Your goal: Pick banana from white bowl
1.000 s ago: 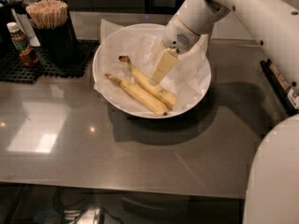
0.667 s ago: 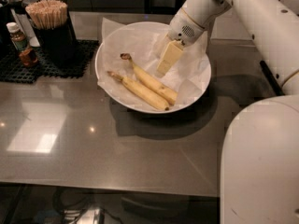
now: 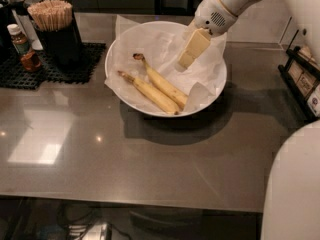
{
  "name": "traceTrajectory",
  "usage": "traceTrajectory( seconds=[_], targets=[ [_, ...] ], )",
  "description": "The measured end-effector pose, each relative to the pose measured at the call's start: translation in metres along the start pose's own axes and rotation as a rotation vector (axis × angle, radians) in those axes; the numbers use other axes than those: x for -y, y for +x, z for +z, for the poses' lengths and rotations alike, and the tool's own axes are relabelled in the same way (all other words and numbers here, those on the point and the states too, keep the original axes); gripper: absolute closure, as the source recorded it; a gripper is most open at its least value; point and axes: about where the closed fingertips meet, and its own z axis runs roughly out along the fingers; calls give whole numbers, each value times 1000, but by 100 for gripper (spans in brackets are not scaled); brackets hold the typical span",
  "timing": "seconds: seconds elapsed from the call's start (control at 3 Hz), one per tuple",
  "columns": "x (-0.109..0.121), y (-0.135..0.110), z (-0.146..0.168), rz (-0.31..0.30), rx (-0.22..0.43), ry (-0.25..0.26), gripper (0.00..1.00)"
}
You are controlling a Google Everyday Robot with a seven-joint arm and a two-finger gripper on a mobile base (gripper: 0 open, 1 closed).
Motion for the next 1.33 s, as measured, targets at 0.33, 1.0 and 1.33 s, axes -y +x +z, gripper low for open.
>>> traceTrajectory(
  seconds=[0.33,1.0,1.33],
  targets=[
    [-29,5,-16,5,-20,28,11],
    [-59,11,-29,8,-38,51,11],
    [-46,-14,19,-72,25,-23,4]
  ],
)
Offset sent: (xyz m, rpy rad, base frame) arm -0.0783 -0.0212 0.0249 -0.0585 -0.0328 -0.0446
